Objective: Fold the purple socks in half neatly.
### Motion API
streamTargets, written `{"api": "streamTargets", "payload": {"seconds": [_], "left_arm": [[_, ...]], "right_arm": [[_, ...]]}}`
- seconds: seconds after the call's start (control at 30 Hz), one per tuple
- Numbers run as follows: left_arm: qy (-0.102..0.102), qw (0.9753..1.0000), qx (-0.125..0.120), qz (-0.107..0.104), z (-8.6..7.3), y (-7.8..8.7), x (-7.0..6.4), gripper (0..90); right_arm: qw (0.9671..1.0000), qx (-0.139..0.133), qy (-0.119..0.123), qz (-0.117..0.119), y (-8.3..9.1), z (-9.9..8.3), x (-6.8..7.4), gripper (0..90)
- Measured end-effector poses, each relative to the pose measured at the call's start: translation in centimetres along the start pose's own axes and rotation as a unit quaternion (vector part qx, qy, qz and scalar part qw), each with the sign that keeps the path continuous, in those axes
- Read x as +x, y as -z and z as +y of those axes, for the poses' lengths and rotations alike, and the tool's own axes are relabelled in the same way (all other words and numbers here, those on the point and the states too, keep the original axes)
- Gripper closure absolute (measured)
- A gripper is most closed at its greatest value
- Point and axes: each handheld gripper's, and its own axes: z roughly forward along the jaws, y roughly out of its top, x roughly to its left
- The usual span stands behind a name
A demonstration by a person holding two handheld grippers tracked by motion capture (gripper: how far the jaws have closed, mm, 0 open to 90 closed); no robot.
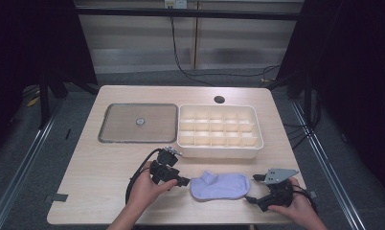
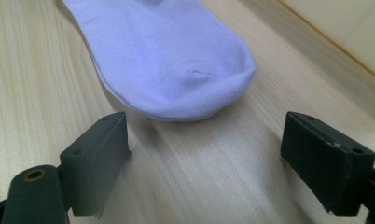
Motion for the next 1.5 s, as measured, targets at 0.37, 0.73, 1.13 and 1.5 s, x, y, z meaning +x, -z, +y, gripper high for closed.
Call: {"api": "streamTargets", "payload": {"seconds": [0.37,0.73,1.13,1.5], "left_arm": [[-0.014,0.9997,0.015,-0.010,1.3,-1.1,-0.9,49.7],[-0.020,0.9995,0.020,-0.009,1.8,-1.5,-1.1,53.2],[-0.018,0.9996,0.019,-0.010,2.2,-1.7,-1.5,53.3],[-0.016,0.9996,0.023,-0.009,2.6,-2.3,-1.9,52.7]], "right_arm": [[1.0000,-0.001,0.001,0.002,0.0,0.0,0.0,15.2],[1.0000,-0.001,0.003,0.005,-0.1,0.0,0.0,15.7],[0.9998,0.013,0.016,0.006,0.4,0.5,0.1,29.1],[0.9996,0.024,0.013,-0.004,1.7,0.4,-0.3,65.0]]}}
